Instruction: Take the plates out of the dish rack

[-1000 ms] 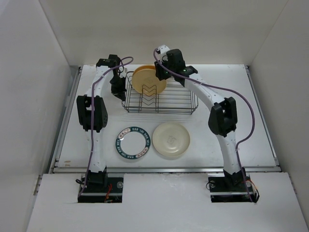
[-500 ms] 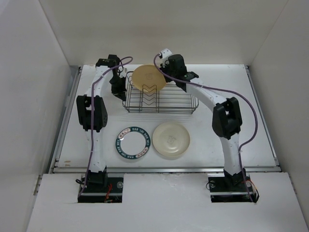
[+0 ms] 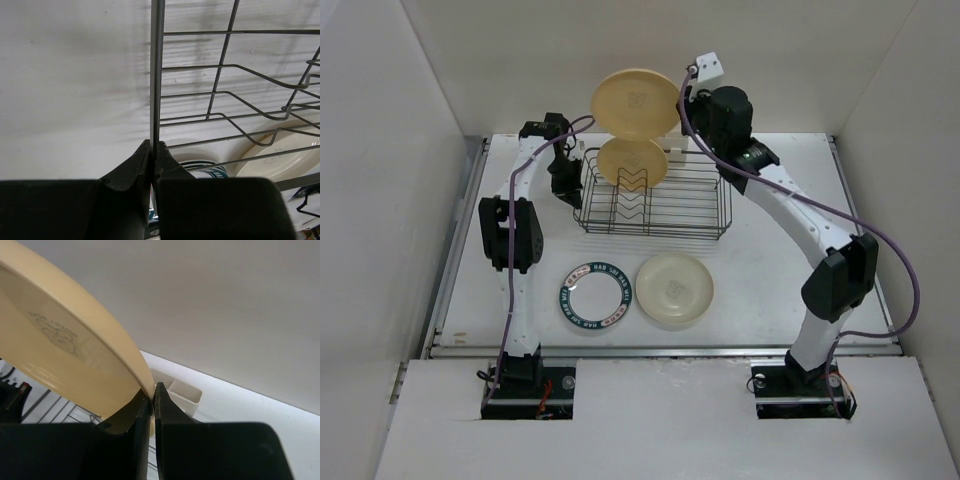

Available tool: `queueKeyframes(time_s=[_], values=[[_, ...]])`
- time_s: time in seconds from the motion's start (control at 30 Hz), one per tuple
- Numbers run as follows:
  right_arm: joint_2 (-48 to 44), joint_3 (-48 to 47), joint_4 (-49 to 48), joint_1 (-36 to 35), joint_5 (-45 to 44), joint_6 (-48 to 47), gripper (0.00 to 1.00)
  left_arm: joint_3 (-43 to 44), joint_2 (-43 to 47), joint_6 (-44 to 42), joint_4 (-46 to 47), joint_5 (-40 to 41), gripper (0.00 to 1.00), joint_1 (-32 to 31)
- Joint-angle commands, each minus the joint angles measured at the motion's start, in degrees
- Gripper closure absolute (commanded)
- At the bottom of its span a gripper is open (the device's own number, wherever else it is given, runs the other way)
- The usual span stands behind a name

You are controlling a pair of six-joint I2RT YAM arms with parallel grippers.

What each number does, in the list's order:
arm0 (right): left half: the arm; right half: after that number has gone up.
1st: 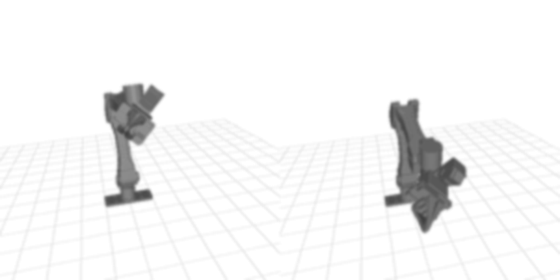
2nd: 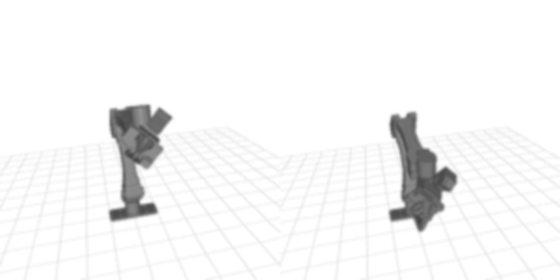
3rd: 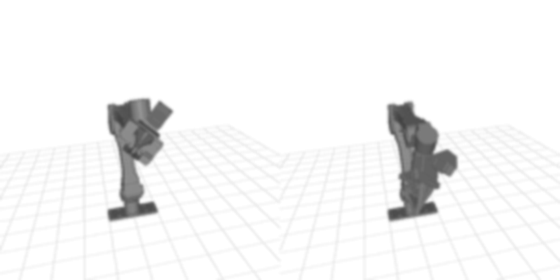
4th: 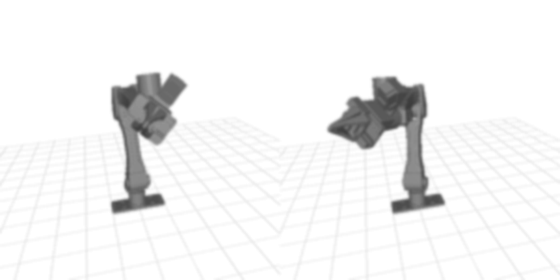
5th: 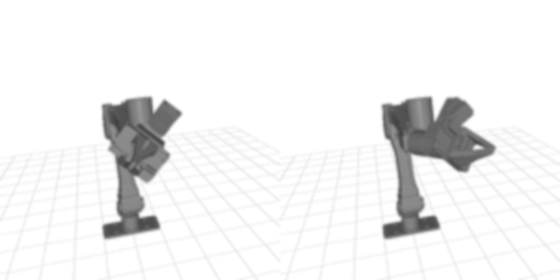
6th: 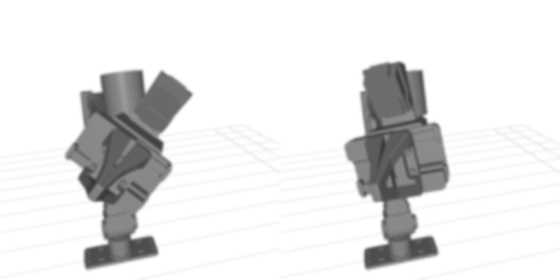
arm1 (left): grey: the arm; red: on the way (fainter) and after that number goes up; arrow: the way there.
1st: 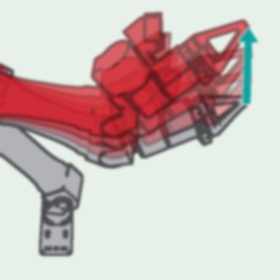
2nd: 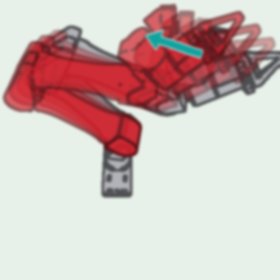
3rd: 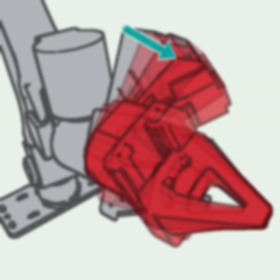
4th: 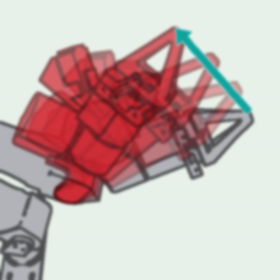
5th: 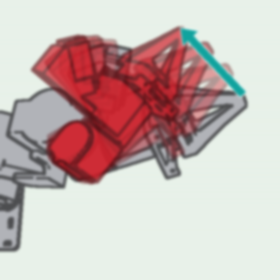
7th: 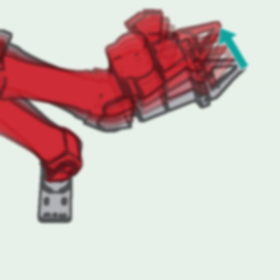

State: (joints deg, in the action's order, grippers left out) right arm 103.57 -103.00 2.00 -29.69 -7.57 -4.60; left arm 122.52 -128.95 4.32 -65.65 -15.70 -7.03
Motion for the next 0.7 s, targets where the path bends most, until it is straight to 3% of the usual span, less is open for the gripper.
queueKeyframes(time_s=[0.0,0.1,0.17,0.27,0.37,0.5,0.67], values=[[-2.31,0.0,-0.61,0.24,0.1,4.06,1.0,-0.09,-2.45,2.98,0.52,0.67,1.0,0.26],[-3.02,-4.48,11.94,3.84,5.52,9.59,1.0,-0.61,-1.84,2.98,0.52,0.67,1.0,0.26],[-4.68,-5.19,21.7,8.32,19.04,11.1,1.0,-0.61,-1.84,2.98,0.52,0.67,1.0,0.26],[-6.97,2.32,30.13,11.05,31.78,11.9,1.0,-1.14,-1.31,2.98,0.52,0.67,1.0,0.26],[-12.06,11.3,33.67,11.06,38.31,12.59,1.0,-1.14,-1.31,2.98,0.52,0.67,1.0,0.26],[-16.99,26.4,38.32,11.06,39.92,14.88,1.0,-1.14,-1.31,2.98,0.52,-0.03,1.0,0.26],[-22.26,37.77,38.87,11.06,38.43,18.13,1.0,-2.89,-0.69,4.11,1.04,-2.31,1.0,0.26]])
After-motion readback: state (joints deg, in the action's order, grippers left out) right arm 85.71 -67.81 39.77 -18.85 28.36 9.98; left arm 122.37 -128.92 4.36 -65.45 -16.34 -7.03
